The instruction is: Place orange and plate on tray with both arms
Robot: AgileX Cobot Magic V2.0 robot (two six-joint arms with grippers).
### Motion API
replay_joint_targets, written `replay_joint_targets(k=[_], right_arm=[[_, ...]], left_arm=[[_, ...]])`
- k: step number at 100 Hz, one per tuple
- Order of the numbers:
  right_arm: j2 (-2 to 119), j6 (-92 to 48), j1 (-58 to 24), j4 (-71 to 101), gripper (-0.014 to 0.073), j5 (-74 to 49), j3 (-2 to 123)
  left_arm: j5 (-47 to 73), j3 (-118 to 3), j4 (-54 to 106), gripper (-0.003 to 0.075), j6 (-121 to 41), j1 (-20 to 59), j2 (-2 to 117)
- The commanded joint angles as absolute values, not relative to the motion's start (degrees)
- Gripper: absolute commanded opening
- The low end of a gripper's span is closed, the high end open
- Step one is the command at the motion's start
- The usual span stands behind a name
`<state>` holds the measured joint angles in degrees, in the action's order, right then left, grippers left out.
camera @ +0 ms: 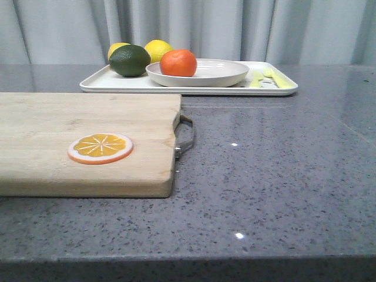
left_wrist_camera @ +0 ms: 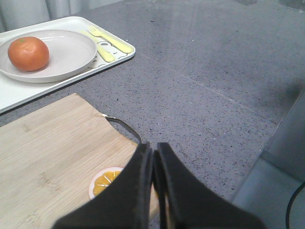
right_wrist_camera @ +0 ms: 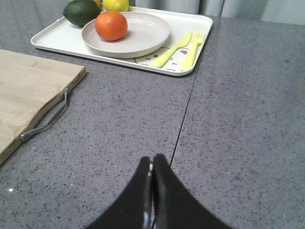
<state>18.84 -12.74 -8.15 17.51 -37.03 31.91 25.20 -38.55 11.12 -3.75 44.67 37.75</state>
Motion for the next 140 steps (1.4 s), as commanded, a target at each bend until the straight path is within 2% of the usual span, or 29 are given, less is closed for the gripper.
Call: replay_joint_targets(k=[1,49,69,99,113,140], right_arm=[[19.04,-13.2,-8.1,18.24,-0.0024,-33.06,33.31],[19.04,-13.2,-8.1,18.24,-0.0024,-33.06,33.31],[19.04,-13.2,-8.1,18.24,-0.0024,-33.06,33.31],[19.04,-13.2,-8.1,18.24,-0.0024,-33.06,33.31],[19.04,-13.2,-8.1,18.24,-0.0024,-33.06,33.31],[19.04,-13.2,-8.1,18.24,-0.0024,-33.06,33.31]], left_arm=[[21.3,-40.09,11.89,-0.002,-3.35,44.68,37.6],[21.31,-39.48,11.42,-0.002,-3.35,44.68,37.6],[17.71,-39.35,8.63,-0.002,-3.35,44.1,37.6],[8.35,-32.56,8.39,-0.002,-3.35,30.16,31.93],[8.09,-28.21,8.39,-0.002,-3.35,21.09,26.28],[7.44,-20.64,8.39,-0.002,-3.35,8.37,15.82]])
